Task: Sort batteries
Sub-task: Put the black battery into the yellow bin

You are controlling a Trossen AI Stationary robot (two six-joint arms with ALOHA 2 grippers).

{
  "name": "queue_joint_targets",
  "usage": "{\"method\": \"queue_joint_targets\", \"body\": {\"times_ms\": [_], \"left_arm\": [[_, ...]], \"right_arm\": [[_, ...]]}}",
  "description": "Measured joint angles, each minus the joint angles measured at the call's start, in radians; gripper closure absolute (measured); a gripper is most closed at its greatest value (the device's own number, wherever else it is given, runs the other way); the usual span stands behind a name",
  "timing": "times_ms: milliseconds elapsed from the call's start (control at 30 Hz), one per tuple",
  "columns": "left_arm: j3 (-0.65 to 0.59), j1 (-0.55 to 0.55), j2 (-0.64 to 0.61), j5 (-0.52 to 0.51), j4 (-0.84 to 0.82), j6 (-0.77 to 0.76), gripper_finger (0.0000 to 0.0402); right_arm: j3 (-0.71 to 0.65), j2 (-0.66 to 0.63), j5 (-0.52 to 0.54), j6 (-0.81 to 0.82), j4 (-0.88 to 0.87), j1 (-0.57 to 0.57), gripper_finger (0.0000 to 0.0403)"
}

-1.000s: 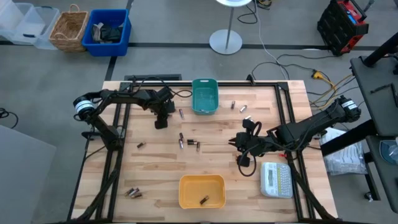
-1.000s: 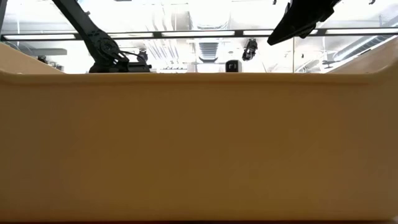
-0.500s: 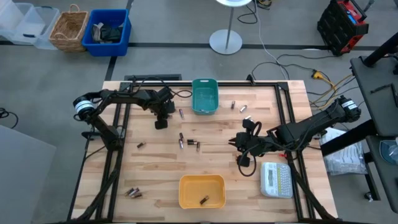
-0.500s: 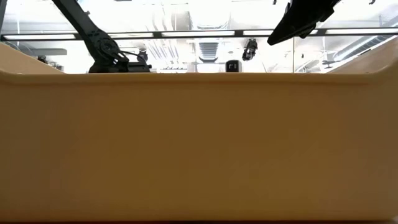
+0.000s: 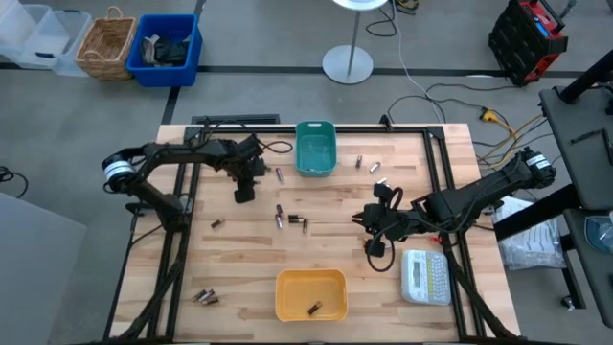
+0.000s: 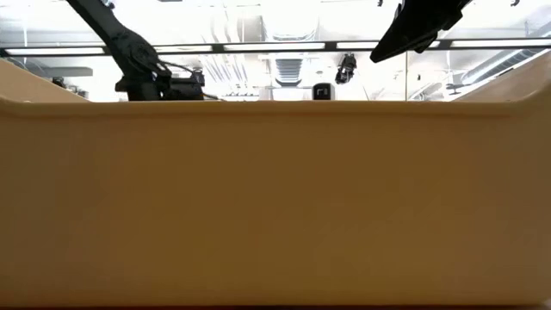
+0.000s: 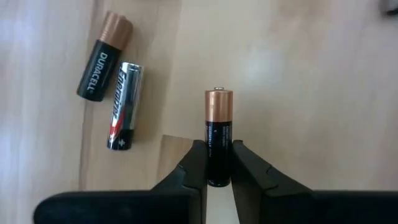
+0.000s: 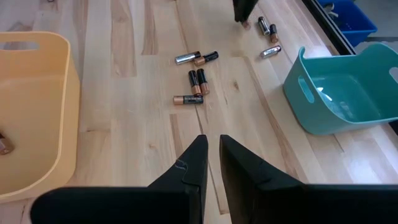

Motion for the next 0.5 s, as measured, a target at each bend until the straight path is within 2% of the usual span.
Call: {"method": "queue_joint_targets", "body": {"times_ms": [233, 500], "left_arm": [[0.001, -0.123, -0.106, 0.027, -0.034, -0.103, 0.0374], [0.002, -0.399, -0.235, 0.028, 0.02, -0.271, 0.0374]], "right_arm": [[0.0, 0.0, 0.0, 0.0, 0.0, 0.0, 0.0369], [-0.006, 0.0, 0.0, 0.0, 0.001, 0.0, 0.0369]]}}
